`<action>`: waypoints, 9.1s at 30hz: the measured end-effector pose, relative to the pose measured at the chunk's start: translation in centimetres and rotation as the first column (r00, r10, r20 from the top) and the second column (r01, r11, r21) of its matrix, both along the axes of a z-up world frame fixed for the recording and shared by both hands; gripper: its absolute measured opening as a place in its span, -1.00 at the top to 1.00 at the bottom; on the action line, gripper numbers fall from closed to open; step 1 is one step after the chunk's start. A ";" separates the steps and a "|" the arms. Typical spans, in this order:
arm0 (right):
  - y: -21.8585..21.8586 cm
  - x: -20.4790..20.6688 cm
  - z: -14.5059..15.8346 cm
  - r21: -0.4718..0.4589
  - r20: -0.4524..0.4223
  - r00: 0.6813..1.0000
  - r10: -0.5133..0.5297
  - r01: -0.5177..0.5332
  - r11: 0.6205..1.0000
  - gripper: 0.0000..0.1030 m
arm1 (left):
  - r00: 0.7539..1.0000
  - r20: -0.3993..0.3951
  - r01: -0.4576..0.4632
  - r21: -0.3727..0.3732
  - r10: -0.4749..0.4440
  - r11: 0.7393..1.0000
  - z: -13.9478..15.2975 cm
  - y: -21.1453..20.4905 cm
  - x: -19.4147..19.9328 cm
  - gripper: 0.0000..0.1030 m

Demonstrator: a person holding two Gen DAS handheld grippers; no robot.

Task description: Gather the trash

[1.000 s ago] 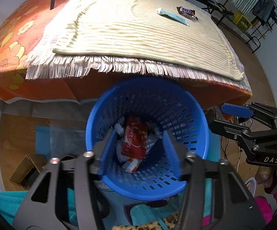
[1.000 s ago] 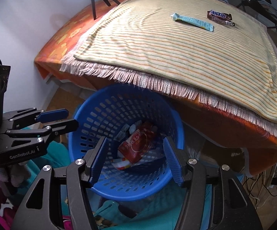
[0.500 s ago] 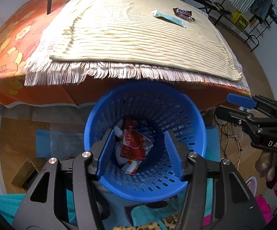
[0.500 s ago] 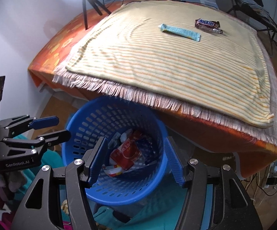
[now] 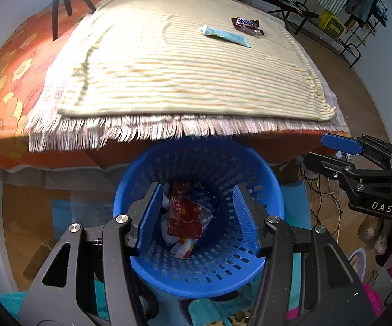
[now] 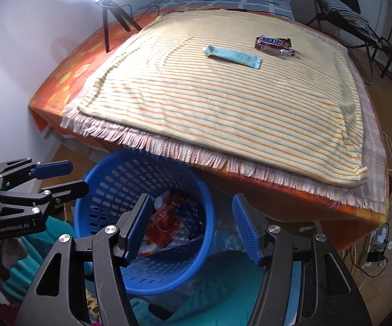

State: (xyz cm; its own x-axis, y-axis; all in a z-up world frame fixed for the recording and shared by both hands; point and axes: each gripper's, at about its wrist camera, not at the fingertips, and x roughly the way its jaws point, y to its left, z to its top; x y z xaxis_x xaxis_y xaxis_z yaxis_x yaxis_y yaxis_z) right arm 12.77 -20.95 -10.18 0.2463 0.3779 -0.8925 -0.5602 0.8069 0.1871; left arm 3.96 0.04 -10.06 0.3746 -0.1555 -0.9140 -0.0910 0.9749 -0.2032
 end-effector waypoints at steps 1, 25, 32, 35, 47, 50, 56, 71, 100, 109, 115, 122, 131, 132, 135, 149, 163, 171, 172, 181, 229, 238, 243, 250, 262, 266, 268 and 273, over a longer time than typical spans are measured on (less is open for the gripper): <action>-0.1 0.1 0.0 -0.002 0.003 1.000 -0.003 0.003 1.000 -0.18 | 1.000 0.002 0.003 -0.001 -0.003 1.000 0.1 -0.1 0.2 -0.07; -6.7 7.0 1.4 0.064 0.133 0.972 -0.196 0.189 0.980 -0.18 | 0.972 0.091 0.217 -0.002 -0.216 0.976 2.8 -3.5 18.0 -0.08; -7.3 10.9 1.8 0.107 0.097 0.976 -0.197 0.187 0.977 -0.20 | 0.966 0.071 0.249 -0.021 -0.247 0.968 1.3 -4.6 25.4 -0.08; -7.3 13.0 2.0 0.120 0.083 0.978 -0.190 0.179 0.976 -0.20 | 0.970 0.071 0.235 -0.051 -0.231 0.971 0.4 -4.4 28.1 -0.08; -6.4 20.3 2.0 0.191 0.043 0.986 -0.158 0.147 0.970 -0.20 | 0.976 0.004 0.218 -0.129 -0.219 0.967 -4.1 -3.8 35.3 -0.08; -5.8 22.0 1.8 0.188 0.043 0.988 -0.150 0.140 0.972 -0.20 | 0.972 -0.026 0.228 -0.158 -0.235 0.961 -5.0 -3.3 35.6 -0.08; -4.6 25.2 1.7 0.218 0.010 0.994 -0.112 0.107 0.970 -0.20 | 0.949 -0.032 0.304 -0.181 -0.314 0.935 -5.4 -4.4 33.1 -0.08; 0.5 33.7 -0.5 0.258 -0.057 0.993 -0.102 0.113 0.959 -0.20 | 0.916 0.012 0.398 0.093 -0.400 0.913 -5.4 -8.9 30.1 0.19; 1.7 32.9 -3.1 0.156 -0.153 0.988 -0.013 0.037 0.987 -0.20 | 0.979 -0.033 0.202 0.029 -0.201 0.979 -5.3 2.3 28.2 0.29; 1.3 32.0 -5.1 0.111 -0.272 0.962 0.032 -0.002 0.994 -0.20 | 0.984 -0.030 0.177 0.010 -0.177 0.984 -4.9 3.3 27.7 0.29; 1.9 28.4 -4.9 0.035 -0.246 0.965 0.087 -0.081 0.996 -0.20 | 0.988 -0.031 0.155 0.023 -0.154 0.988 -4.5 4.3 26.1 0.29; 2.3 25.7 -5.1 -0.071 -0.134 0.988 0.072 -0.082 0.994 -0.14 | 0.993 -0.031 0.111 0.029 -0.110 0.993 -3.7 5.7 23.0 0.29; 0.2 22.5 -4.7 -0.061 -0.113 0.994 -0.011 0.005 0.998 0.71 | 0.998 -0.012 0.054 0.039 -0.054 0.998 -2.9 6.3 18.0 0.29; -0.3 21.9 -4.6 -0.049 -0.112 0.993 -0.022 0.016 0.999 0.72 | 0.999 -0.007 0.050 0.037 -0.049 0.998 -2.6 6.3 17.4 0.29; -1.7 20.5 -3.8 -0.015 -0.110 0.993 -0.042 0.040 0.999 0.73 | 0.999 0.007 0.041 0.039 -0.042 0.998 -1.8 6.5 15.5 0.29; -2.0 10.8 1.6 0.143 -0.066 0.997 0.037 -0.027 0.989 0.73 | 0.999 0.047 -0.008 -0.015 0.008 1.000 1.7 5.0 5.6 0.29; 0.1 2.4 0.5 0.202 -0.130 0.982 0.134 -0.106 0.974 0.73 | 0.999 0.036 -0.014 -0.018 0.015 1.000 1.5 0.6 -0.2 0.29; 1.4 0.0 -1.1 0.188 -0.163 0.974 0.157 -0.126 0.974 0.73 | 1.000 -0.017 -0.027 -0.045 0.026 0.999 -0.9 -0.7 -1.9 0.29; 1.5 -0.3 -1.2 0.187 -0.166 0.973 0.160 -0.128 0.974 0.73 | 0.999 -0.020 -0.030 -0.046 0.029 0.999 -1.1 -0.8 -2.0 0.29; 2.1 -2.1 -2.2 0.160 -0.176 0.967 0.182 -0.155 0.975 0.73 | 0.996 -0.052 -0.070 -0.066 0.067 0.995 -2.8 -0.3 -2.8 0.29; 2.7 -2.7 -2.5 0.119 -0.168 0.976 0.138 -0.119 0.986 0.13 | 0.990 -0.024 -0.140 -0.081 0.138 0.987 -2.1 1.3 -3.0 -0.15; 2.2 -2.4 -1.0 0.112 -0.110 0.988 0.106 -0.093 0.989 -0.12 | 0.989 0.014 -0.143 -0.077 0.144 0.987 -0.7 1.2 -3.0 -0.33; 1.6 -2.2 0.0 0.122 -0.083 0.993 0.080 -0.069 0.990 -0.13 | 0.989 0.049 -0.139 -0.063 0.142 0.988 0.7 0.9 -2.7 -0.33; 1.1 -2.2 1.3 0.117 -0.033 0.998 0.058 -0.053 0.992 -0.13 | 0.986 0.104 -0.123 -0.037 0.127 0.992 2.8 0.4 -2.4 -0.33; -0.4 -1.4 3.7 0.167 0.006 1.000 0.001 -0.002 0.986 -0.13 | 0.971 0.221 -0.098 0.014 0.092 0.995 7.3 -0.9 -1.3 -0.33; -1.4 -1.1 4.7 0.191 0.015 0.999 -0.038 0.034 0.981 -0.13 | 0.963 0.254 -0.097 0.009 0.092 0.995 8.8 -1.3 -1.4 -0.48; -1.7 -1.1 5.4 0.190 0.040 0.998 -0.050 0.042 0.981 -0.13 | 0.956 0.279 -0.101 0.008 0.094 0.995 9.7 -1.4 -1.5 -0.58; -2.2 -0.9 7.1 0.206 0.075 0.995 -0.069 0.053 0.977 -0.14 | 0.937 0.336 -0.109 0.027 0.094 0.994 12.1 -1.6 -1.5 -0.67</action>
State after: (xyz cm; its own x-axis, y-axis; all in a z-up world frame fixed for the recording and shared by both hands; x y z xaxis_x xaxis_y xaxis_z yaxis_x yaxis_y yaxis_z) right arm 11.92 -23.13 -3.12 0.3431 0.5318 -0.7742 -0.5312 0.7897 0.3070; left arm 2.49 -1.58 2.03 0.6710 -0.0630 -0.7388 -0.1243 0.9727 -0.1959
